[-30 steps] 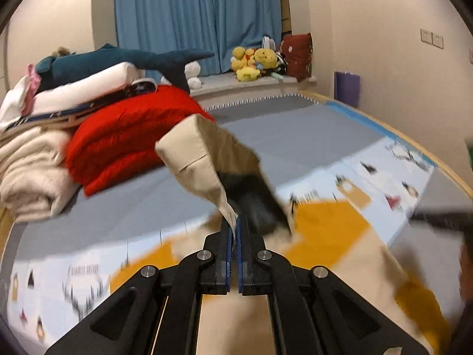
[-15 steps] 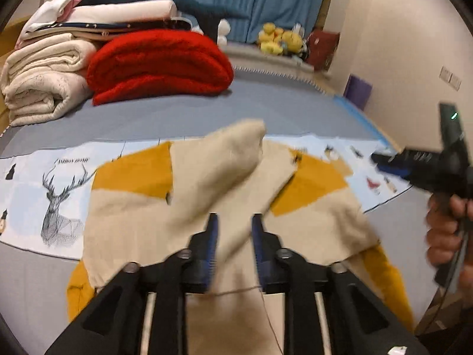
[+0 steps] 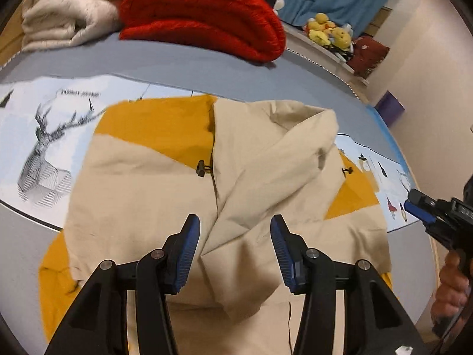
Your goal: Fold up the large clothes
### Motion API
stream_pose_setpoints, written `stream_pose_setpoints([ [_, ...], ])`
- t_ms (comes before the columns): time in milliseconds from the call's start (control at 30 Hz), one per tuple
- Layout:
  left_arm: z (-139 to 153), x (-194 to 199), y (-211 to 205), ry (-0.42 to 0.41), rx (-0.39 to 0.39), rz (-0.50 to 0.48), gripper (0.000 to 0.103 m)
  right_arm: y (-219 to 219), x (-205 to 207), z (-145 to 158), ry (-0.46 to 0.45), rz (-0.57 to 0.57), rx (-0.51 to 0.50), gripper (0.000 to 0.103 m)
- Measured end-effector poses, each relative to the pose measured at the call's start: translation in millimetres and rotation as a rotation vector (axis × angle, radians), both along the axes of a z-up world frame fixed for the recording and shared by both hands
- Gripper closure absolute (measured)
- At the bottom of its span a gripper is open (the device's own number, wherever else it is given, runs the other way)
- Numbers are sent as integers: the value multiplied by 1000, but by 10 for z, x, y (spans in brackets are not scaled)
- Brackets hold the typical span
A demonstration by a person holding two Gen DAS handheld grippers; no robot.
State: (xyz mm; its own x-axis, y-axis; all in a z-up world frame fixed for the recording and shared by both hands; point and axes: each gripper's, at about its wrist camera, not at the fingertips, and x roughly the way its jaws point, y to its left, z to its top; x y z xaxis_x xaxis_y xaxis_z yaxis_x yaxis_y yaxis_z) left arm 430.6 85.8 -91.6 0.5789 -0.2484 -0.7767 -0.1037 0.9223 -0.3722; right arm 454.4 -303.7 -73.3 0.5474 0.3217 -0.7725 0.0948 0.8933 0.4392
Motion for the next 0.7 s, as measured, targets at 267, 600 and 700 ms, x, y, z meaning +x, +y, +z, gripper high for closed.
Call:
stream_pose_setpoints([
  [267,-31,77,-218,-8,40,-15,65,77,92,-63,-6,50,41,69],
  [600,529,-169,-832,-169,-131,-342,102,52,129,-108,1,93,170,65],
  [700,352,-240,-1212,-90,-96,-472,102,17,144,-191,28,89,249,57],
])
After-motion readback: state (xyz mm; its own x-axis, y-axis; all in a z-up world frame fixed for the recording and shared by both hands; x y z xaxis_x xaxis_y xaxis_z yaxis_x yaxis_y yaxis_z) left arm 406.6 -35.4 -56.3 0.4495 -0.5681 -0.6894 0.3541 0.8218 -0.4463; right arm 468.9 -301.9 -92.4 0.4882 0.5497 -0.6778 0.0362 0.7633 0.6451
